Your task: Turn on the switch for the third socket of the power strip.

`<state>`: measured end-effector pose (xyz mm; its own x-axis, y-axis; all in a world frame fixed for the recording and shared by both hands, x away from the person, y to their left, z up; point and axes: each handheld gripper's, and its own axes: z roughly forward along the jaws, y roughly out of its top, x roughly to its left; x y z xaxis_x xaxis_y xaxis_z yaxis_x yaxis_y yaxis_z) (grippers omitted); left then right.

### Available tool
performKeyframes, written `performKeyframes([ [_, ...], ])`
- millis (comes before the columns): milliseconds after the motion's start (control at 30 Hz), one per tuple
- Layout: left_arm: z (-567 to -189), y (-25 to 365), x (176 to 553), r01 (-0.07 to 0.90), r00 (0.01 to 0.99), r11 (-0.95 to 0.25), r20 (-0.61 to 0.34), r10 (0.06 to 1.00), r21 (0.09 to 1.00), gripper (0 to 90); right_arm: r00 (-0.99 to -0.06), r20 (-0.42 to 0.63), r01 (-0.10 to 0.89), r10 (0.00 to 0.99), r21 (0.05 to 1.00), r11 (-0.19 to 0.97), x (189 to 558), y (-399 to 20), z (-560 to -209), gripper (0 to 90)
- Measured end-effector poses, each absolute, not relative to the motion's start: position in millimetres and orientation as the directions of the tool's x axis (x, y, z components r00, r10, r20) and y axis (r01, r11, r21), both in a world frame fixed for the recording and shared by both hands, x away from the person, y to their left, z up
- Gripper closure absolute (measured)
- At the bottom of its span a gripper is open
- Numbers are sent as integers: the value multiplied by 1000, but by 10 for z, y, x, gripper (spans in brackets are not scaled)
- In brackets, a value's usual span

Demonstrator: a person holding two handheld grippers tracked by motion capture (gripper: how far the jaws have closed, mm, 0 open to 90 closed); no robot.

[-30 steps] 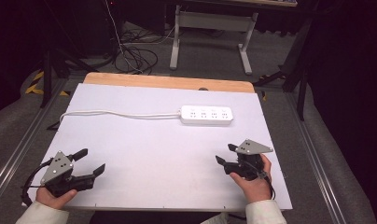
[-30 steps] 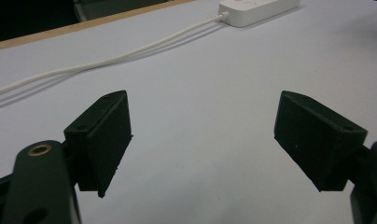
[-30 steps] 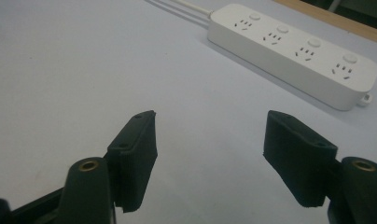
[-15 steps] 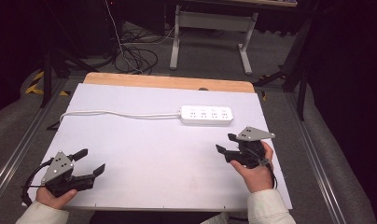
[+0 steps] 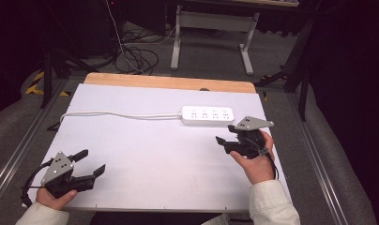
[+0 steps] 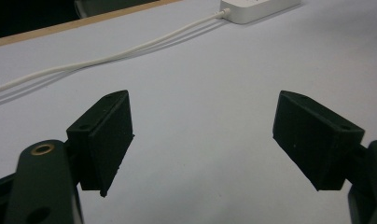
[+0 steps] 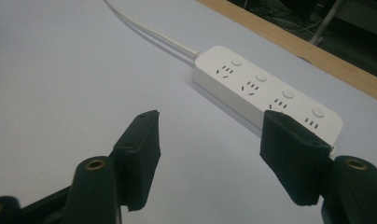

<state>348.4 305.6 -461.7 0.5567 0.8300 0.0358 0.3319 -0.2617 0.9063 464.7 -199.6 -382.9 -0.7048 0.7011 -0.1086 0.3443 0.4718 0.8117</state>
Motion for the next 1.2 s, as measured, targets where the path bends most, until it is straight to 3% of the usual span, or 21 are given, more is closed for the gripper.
performKeyframes([
  [67,-4620,3054,3481,335,554,-260,33,832,906,206,-708,-111,340,698,813,474,4675,-1994,-3806,423],
  [133,-4622,3055,3477,338,551,-260,35,834,905,206,-718,-119,330,685,809,486,4710,-1992,-3781,534],
  [167,-4624,3058,3474,338,545,-262,38,837,904,206,-718,-119,330,685,809,486,4710,-1992,-3781,534],
  [200,-4626,3063,3469,341,541,-259,37,840,904,210,-734,-139,311,665,802,510,4754,-1987,-3757,624],
  [533,-4633,3138,3375,356,506,-251,40,862,900,212,-733,-115,323,670,809,492,5116,-1943,-3605,891],
  [800,-4641,3152,3385,362,497,-255,45,866,897,212,-719,-72,351,691,821,451,5412,-1911,-3600,900],
  [1200,-4641,3155,3395,363,497,-253,43,867,897,212,-675,-93,375,732,811,448,5735,-1851,-3720,900],
])
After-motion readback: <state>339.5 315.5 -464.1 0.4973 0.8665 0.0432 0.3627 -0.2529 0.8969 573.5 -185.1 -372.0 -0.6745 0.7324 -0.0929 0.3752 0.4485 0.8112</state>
